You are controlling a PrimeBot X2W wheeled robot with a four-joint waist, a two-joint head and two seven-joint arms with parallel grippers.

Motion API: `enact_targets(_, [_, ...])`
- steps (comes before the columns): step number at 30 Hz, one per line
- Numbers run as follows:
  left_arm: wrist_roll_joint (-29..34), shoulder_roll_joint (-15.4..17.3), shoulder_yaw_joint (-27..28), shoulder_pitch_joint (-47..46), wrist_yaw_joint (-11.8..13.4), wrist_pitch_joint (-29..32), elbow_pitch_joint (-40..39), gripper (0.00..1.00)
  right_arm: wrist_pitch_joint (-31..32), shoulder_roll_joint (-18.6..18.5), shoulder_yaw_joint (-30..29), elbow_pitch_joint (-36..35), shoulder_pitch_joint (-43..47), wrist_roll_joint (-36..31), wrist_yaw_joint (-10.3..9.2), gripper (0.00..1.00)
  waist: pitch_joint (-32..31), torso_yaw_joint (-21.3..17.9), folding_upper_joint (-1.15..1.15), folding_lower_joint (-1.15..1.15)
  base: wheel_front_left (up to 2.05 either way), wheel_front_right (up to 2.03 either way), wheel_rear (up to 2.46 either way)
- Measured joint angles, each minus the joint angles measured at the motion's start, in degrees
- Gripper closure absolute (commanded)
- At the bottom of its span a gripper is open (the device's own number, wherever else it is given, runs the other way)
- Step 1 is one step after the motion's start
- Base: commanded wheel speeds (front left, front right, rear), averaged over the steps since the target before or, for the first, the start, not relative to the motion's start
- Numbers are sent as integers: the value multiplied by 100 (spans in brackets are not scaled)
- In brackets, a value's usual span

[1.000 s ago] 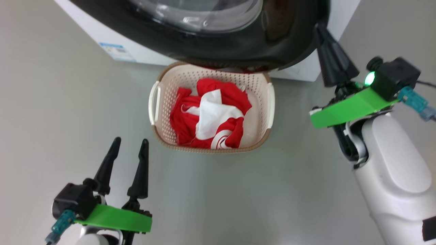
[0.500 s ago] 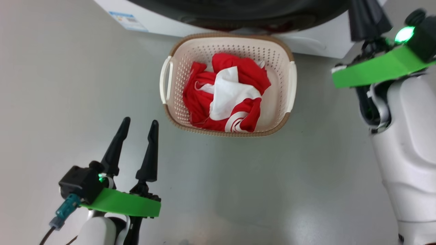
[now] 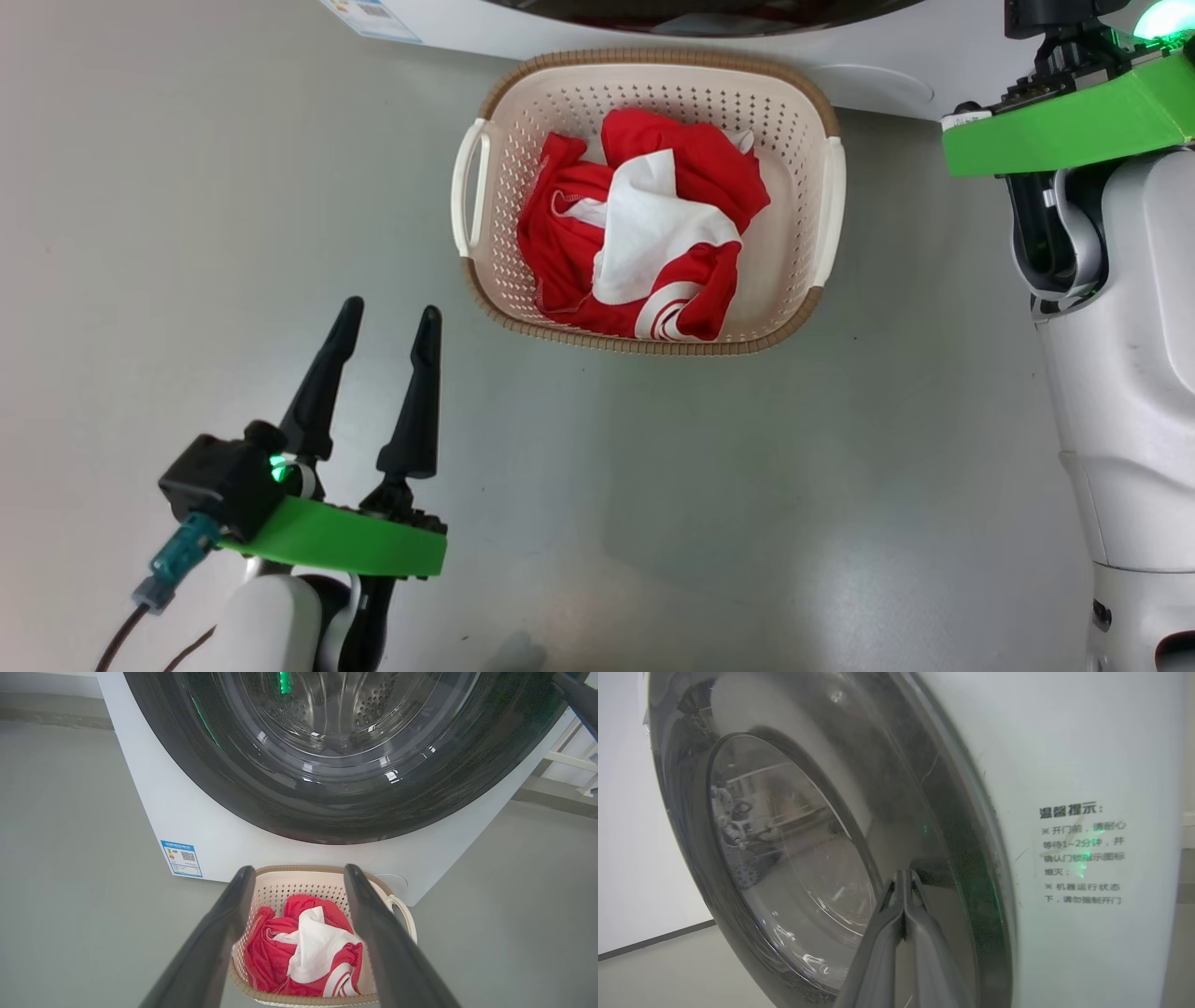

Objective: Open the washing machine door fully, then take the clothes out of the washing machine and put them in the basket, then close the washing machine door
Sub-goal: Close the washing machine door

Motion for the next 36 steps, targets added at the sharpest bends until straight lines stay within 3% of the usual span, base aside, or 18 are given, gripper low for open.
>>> enact_targets(4, [1,-11,2,-12,0,0,15,0,0,4,19,24,18,-7,-1,100,-69,-24,0,0,0,0,0])
enact_targets(7, [2,-21,16,-10,0,0,36,0,0,1,78,46,90,-5,-12,87,-167,-50,0,0,0,0,0])
enact_targets(8, [4,-24,27,-8,0,0,46,0,0,-1,110,53,150,-5,-24,79,-207,-60,0,0,0,0,0])
enact_targets(10, [41,-29,65,7,0,0,68,0,0,-4,158,55,340,-4,-25,51,-296,-85,0,0,0,0,0])
enact_targets(11, [64,-30,88,25,0,0,83,0,0,-4,196,59,456,-2,-25,15,-343,-100,0,0,0,0,0])
enact_targets(13, [111,-30,142,69,0,0,104,0,0,5,257,69,692,4,-24,0,-445,-138,0,0,0,0,0])
enact_targets(36, [305,315,430,1234,0,0,246,0,2,138,612,-96,3318,363,-25,0,-1918,-884,0,0,0,0,0])
